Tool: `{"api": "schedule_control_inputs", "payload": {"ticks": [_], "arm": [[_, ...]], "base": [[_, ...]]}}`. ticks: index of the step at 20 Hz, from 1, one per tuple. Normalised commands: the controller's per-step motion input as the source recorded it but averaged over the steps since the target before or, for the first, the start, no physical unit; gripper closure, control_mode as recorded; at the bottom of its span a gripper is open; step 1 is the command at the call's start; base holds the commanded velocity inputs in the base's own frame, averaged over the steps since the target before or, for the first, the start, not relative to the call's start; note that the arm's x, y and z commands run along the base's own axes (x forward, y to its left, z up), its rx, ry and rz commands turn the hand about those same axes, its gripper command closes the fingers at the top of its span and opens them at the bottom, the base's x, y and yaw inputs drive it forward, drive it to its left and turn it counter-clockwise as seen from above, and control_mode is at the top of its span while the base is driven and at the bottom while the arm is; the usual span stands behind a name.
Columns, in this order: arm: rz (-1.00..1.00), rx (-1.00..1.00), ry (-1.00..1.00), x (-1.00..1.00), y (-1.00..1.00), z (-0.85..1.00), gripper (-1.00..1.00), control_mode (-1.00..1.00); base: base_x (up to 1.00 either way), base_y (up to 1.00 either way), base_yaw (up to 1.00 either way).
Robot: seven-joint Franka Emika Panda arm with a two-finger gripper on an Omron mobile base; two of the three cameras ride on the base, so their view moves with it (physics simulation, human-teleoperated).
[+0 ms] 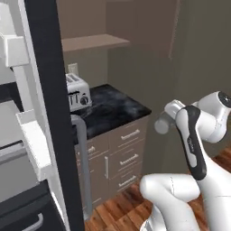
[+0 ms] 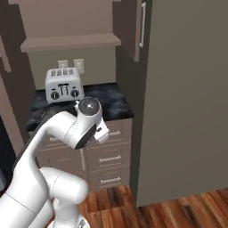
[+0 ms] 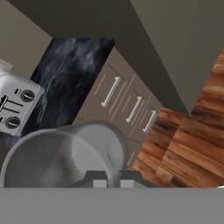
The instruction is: Move the glass cup from next to the sink to the open cabinet. Then, move the bowl with the eggplant to the fridge to clear the area for faucet cleaning.
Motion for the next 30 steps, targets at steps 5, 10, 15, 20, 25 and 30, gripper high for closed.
{"api": "schedule_control_inputs", "payload": {"ticks": [5, 10, 15, 20, 25, 30], "arm": [[0.0, 0.0, 0.0, 0.0, 0.0, 0.0, 1.0, 1.0], [0.0, 0.0, 0.0, 0.0, 0.0, 0.0, 1.0, 1.0], [0.0, 0.0, 0.0, 0.0, 0.0, 0.0, 1.0, 1.0], [0.0, 0.0, 0.0, 0.0, 0.0, 0.0, 1.0, 1.0], [0.0, 0.0, 0.0, 0.0, 0.0, 0.0, 1.0, 1.0], [-0.03, 0.02, -0.03, 0.05, -0.13, 0.56, 1.0, -1.0]], "base": [[1.0, -0.39, 0.33], [0.79, -0.3, 0.54], [0.77, -0.25, 0.49], [0.92, -0.01, 0.2], [0.82, 0.0, 0.0], [0.1, 0.0, 0.0]]}}
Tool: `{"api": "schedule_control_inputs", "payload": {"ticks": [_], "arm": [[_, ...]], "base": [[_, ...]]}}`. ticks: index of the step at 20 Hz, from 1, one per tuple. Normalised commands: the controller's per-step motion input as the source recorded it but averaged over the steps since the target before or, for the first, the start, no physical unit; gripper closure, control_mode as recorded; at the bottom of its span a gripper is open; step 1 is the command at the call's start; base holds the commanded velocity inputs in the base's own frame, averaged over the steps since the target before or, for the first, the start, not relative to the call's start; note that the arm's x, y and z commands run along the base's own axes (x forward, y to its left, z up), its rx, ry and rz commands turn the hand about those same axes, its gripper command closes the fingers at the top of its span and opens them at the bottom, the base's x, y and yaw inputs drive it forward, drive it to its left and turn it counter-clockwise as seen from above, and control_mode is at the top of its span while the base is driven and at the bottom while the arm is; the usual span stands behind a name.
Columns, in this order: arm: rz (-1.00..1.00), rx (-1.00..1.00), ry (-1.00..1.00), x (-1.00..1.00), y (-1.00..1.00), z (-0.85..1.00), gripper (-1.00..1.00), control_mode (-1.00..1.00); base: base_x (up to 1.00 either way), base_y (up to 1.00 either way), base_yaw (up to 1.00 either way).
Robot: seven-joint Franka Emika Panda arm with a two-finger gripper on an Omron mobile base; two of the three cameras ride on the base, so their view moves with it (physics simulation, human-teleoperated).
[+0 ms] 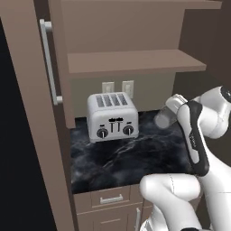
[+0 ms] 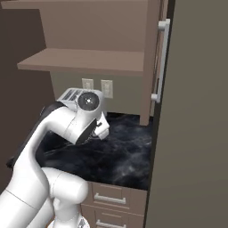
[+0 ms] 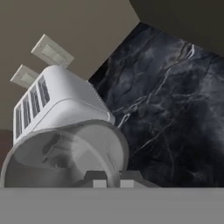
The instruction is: Move the glass cup from next to the sink to the open cabinet. Then, move the bowl with the eggplant to the fridge to clear the area for faucet cleaning.
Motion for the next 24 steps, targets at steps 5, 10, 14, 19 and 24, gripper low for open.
{"api": "schedule_control_inputs", "payload": {"ticks": [5, 10, 14, 19, 24], "arm": [[-0.08, 0.05, -0.15, 0.0, -0.04, 0.96, 1.0, -1.0], [-0.03, 0.14, -0.14, 0.0, -0.09, 1.0, 1.0, -1.0], [0.0, 0.11, -0.05, 0.01, -0.08, 1.0, 1.0, -1.0], [-0.01, 0.04, 0.0, 0.15, -0.01, 1.0, 1.0, -1.0], [0.0, 0.01, -0.02, 0.44, 0.0, 0.13, 1.0, -1.0]], "base": [[0.0, 0.0, 0.0], [0.0, 0.0, 0.0], [0.0, 0.0, 0.0], [0.0, 0.0, 0.0], [0.0, 0.0, 0.0]]}}
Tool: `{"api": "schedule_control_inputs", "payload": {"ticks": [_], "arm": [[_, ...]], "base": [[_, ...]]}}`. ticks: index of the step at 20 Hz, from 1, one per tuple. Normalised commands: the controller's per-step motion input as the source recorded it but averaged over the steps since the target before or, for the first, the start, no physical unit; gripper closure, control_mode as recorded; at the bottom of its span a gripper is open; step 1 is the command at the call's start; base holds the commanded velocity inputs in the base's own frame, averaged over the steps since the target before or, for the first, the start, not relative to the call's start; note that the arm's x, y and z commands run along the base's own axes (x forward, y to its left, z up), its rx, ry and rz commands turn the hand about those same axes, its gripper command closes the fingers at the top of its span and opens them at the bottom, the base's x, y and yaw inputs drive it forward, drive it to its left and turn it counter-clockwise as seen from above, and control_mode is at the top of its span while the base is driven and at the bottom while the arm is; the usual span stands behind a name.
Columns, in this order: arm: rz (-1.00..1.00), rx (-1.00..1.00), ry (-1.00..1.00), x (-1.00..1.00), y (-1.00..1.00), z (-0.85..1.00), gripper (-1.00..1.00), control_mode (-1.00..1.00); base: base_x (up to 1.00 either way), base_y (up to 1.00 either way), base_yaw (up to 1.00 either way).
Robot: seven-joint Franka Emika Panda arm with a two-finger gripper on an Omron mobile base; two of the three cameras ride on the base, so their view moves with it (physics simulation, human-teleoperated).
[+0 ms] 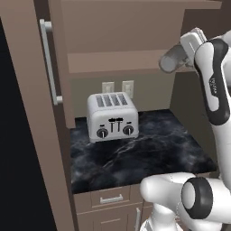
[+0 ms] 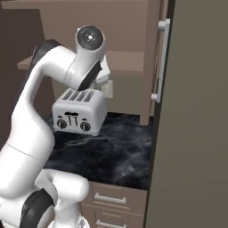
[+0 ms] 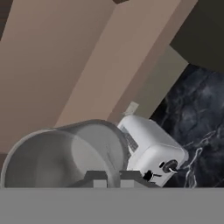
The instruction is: Move the glass cup from next to the sink to the open cabinet. Then, move the bowl with the eggplant to the fridge to clear the area for faucet cleaning.
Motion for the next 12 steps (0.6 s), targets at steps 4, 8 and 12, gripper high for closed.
{"api": "schedule_control_inputs", "payload": {"ticks": [4, 8, 12], "arm": [[0.0, 0.0, 0.03, 0.92, 0.0, -0.04, 1.0, -1.0], [0.0, 0.0, 0.0, 0.98, 0.0, 0.0, 1.0, -1.0], [-0.01, 0.0, 0.01, 0.97, 0.0, 0.0, 1.0, -1.0]], "base": [[0.0, 0.0, 0.0], [0.0, 0.0, 0.0], [0.0, 0.0, 0.0]]}}
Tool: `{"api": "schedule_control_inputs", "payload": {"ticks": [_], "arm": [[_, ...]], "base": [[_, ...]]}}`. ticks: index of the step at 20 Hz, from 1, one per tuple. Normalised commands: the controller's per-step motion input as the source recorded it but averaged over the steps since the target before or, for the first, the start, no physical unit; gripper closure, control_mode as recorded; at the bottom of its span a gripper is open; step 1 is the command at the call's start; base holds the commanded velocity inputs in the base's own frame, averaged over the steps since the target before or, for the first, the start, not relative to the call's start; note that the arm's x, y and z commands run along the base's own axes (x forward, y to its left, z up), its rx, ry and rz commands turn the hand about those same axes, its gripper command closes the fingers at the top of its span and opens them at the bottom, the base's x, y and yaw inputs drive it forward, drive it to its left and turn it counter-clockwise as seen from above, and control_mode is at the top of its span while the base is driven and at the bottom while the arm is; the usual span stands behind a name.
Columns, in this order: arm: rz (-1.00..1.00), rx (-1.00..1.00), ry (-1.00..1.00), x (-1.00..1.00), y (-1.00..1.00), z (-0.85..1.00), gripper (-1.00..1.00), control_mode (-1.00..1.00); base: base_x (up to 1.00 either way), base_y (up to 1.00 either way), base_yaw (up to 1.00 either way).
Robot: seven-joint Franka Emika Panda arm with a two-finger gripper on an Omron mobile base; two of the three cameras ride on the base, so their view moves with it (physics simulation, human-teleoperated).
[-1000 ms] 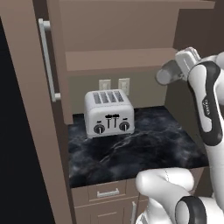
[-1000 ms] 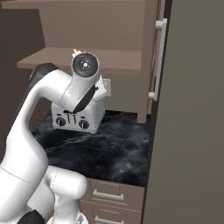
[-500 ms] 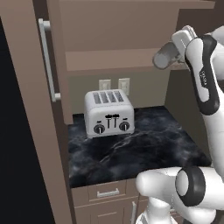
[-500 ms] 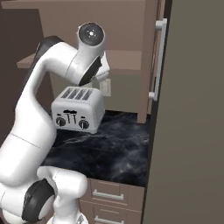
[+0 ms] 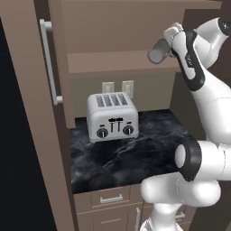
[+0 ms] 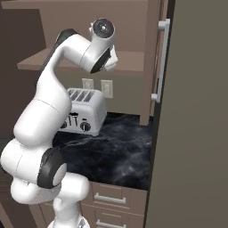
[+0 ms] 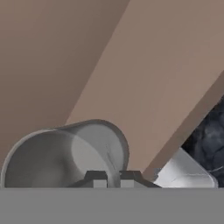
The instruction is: Move the glass cup from next to the sink to the open cabinet. Then, move the bowl with the eggplant to the fridge to clear the area for faucet cleaning.
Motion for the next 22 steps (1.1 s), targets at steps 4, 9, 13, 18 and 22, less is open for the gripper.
{"api": "schedule_control_inputs", "payload": {"ticks": [4, 9, 13, 18, 22], "arm": [[-0.01, -0.02, 0.12, 0.81, 0.0, -0.08, 1.0, -1.0], [0.0, -0.08, 0.18, 0.62, 0.02, -0.22, 1.0, -1.0], [0.0, -0.07, 0.05, 0.38, 0.14, -0.27, 1.0, -1.0], [0.0, -0.03, 0.0, 0.19, 0.07, -0.07, -1.0, -1.0], [-0.03, 0.0, -0.12, 0.0, 0.0, 0.0, -1.0, -1.0]], "base": [[0.0, 0.0, 0.0], [0.0, 0.0, 0.0], [0.0, 0.0, 0.0], [0.0, 0.0, 0.0], [0.0, 0.0, 0.0]]}}
